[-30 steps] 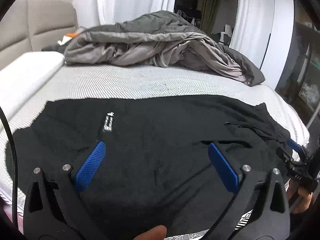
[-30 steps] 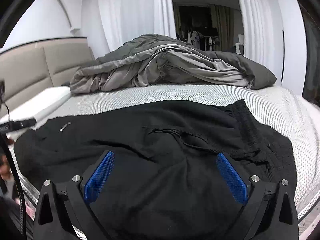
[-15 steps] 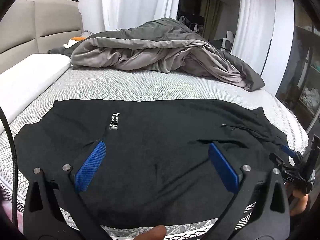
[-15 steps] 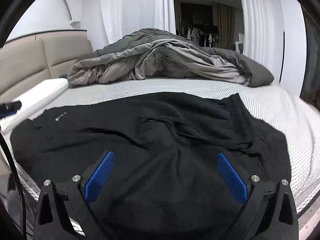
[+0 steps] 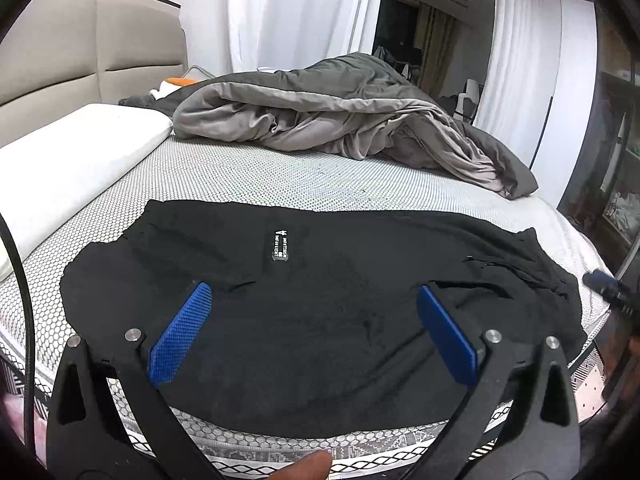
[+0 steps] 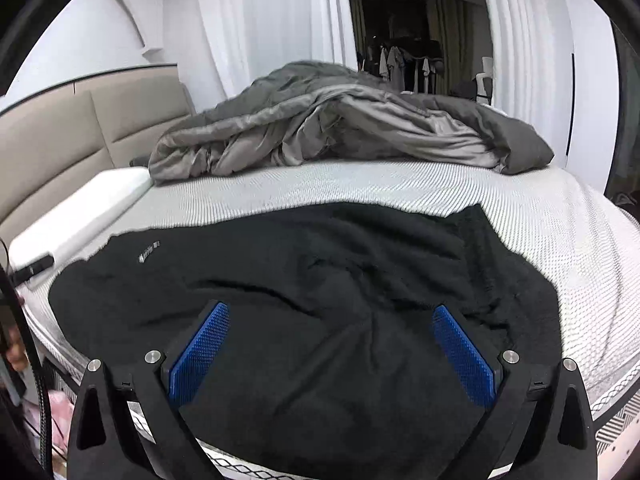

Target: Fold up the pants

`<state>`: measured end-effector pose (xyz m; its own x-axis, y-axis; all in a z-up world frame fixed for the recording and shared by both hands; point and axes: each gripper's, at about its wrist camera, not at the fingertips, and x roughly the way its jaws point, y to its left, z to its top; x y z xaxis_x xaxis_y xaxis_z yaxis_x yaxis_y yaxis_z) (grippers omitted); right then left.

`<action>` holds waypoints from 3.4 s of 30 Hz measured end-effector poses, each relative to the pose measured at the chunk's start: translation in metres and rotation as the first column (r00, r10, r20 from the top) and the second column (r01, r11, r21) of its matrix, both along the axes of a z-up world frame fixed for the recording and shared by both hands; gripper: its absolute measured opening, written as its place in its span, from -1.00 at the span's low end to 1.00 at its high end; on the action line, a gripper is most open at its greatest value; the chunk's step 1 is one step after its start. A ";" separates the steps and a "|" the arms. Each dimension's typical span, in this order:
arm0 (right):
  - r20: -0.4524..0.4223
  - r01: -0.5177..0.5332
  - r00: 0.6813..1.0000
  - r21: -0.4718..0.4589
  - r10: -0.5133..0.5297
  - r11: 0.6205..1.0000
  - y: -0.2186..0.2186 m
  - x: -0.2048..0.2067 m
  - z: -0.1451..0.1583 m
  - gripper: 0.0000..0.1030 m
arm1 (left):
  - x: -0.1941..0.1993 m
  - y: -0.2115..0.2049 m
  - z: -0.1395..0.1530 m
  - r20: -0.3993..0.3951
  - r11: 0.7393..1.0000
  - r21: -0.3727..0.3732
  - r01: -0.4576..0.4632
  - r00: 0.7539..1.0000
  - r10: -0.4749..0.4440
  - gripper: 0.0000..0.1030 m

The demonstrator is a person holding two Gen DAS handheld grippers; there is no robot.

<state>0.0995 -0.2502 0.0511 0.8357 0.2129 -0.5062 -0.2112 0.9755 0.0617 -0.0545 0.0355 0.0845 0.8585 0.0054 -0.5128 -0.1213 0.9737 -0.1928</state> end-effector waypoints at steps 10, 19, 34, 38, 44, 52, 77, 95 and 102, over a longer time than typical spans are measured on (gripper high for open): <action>-0.049 0.068 0.997 0.016 -0.067 0.998 -0.052 0.034 0.013 1.00 | 0.031 0.039 -0.009 -0.050 0.999 -0.024 -0.023 0.999 0.021 0.98; -0.135 0.071 0.989 0.064 -0.062 0.995 -0.116 0.108 0.018 1.00 | 0.082 0.084 -0.016 -0.080 0.998 0.012 -0.064 0.995 0.065 0.98; -0.466 0.121 0.885 0.232 0.001 0.965 -0.177 0.280 -0.081 0.04 | 0.214 0.246 -0.058 -0.309 0.973 -0.047 -0.227 0.930 0.202 0.94; -0.489 0.088 0.872 0.221 0.032 0.971 -0.171 0.298 -0.097 -0.60 | 0.260 0.288 -0.103 -0.454 0.956 -0.101 -0.276 0.868 0.202 0.36; -0.420 0.040 0.907 0.124 0.016 0.991 -0.154 0.302 -0.074 -0.90 | 0.306 0.299 -0.129 -0.536 0.970 -0.023 -0.243 0.822 0.193 -1.00; -0.405 0.200 0.901 0.070 -0.155 0.977 -0.182 0.336 -0.060 -0.12 | 0.328 0.325 -0.122 -0.434 0.926 0.023 -0.376 0.831 0.348 -1.00; -0.369 0.350 0.916 0.539 -0.158 0.767 -0.241 0.007 -0.102 0.39 | 0.076 0.180 -0.057 -0.208 0.961 -0.124 -0.247 0.953 0.219 0.98; -0.322 0.416 0.905 0.533 -0.278 0.737 -0.258 -0.009 -0.108 0.00 | 0.010 0.215 -0.109 -0.279 0.897 -0.279 -0.343 0.923 0.266 0.35; -0.335 0.408 0.905 0.518 -0.260 0.752 -0.252 -0.002 -0.106 0.00 | 0.040 0.251 -0.131 -0.303 0.847 -0.307 -0.435 0.888 0.346 -0.88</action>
